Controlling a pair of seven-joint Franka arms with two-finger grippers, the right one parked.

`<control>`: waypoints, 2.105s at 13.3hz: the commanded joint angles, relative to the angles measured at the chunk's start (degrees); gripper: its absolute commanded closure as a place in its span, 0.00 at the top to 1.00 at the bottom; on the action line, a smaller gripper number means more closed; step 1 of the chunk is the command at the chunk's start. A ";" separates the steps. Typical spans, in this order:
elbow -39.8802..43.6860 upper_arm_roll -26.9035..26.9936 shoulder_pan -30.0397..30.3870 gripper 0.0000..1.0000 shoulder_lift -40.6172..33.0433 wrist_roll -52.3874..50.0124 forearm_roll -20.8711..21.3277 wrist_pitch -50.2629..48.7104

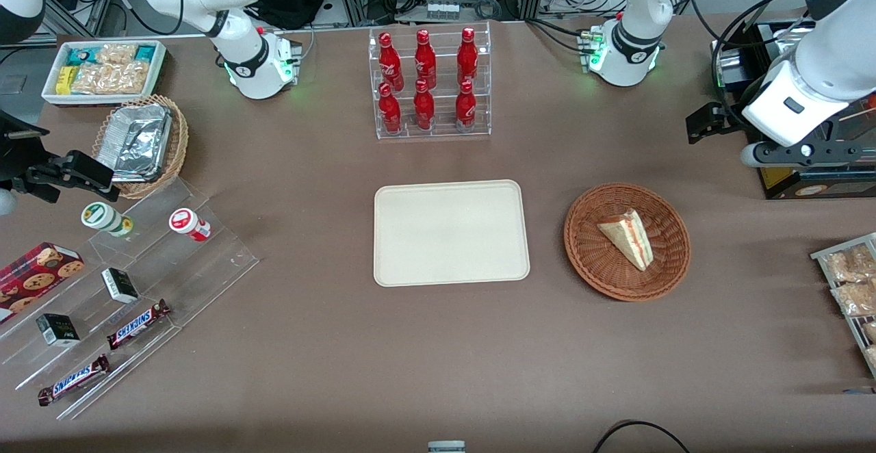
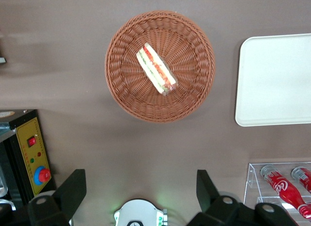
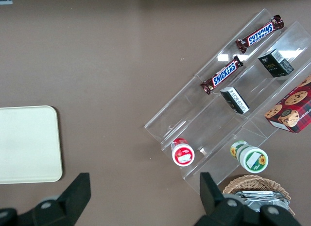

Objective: Place sandwich from basket to tray
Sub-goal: 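Move the left gripper over the wrapped sandwich in the wicker basket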

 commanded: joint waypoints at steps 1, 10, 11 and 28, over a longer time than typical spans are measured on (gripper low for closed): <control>0.82 -0.58 0.88 1.00 1.10 1.57 -0.82 1.95; -11.97 -0.49 0.79 1.00 4.10 0.70 0.41 14.14; -14.71 -0.49 0.70 1.00 3.57 0.61 0.41 17.14; -36.96 -1.19 -2.02 1.00 3.66 -31.18 2.61 48.87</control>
